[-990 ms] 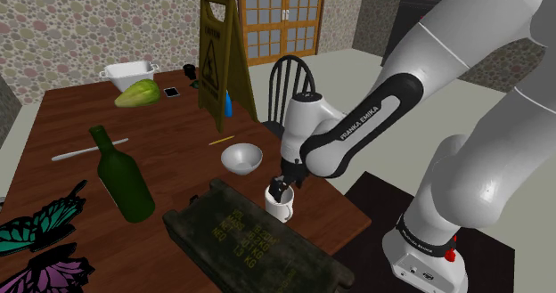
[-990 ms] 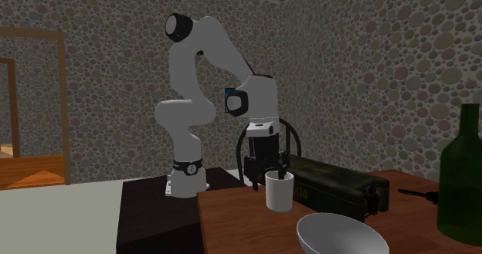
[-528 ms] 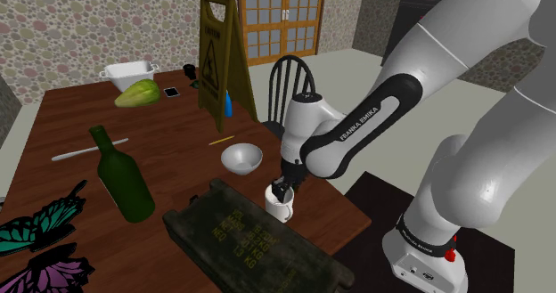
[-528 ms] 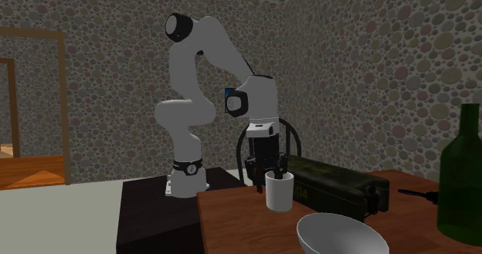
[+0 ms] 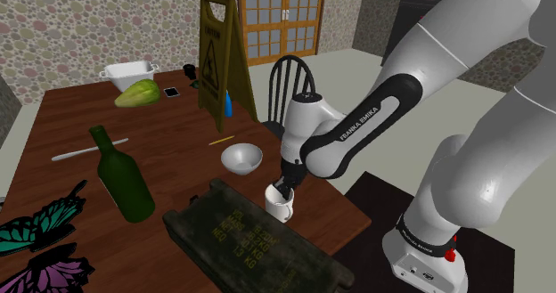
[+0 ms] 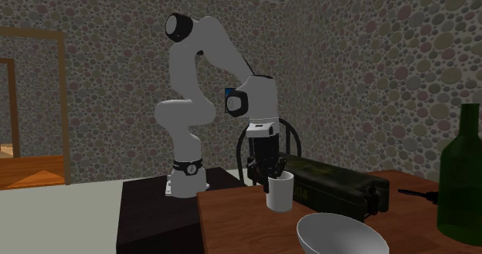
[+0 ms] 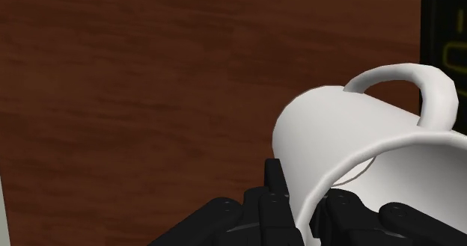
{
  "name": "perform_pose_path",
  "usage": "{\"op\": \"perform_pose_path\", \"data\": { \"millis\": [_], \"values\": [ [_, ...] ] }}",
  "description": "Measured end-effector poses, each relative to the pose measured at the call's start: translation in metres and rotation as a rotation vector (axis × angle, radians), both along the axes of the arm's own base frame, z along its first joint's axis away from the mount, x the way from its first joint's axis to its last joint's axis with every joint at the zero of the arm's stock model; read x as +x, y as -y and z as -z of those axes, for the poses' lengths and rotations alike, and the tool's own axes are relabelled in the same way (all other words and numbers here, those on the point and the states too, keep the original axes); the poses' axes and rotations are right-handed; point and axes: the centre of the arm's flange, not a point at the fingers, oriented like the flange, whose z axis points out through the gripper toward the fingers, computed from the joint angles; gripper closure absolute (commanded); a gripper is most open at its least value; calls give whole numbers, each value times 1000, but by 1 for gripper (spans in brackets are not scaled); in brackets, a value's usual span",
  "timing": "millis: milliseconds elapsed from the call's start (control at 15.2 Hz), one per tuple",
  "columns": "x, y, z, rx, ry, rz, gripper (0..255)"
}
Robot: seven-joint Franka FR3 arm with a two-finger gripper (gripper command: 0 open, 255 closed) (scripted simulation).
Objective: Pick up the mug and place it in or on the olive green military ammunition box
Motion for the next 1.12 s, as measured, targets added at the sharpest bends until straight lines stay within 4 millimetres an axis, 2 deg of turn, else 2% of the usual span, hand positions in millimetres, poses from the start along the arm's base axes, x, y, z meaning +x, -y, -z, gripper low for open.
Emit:
{"op": "perform_pose_path", "data": {
  "millis": [264, 1122],
  "values": [
    [0, 0, -11, 0, 0, 0, 255],
    [1, 1, -78, 0, 1, 0, 255]
  ]
}}
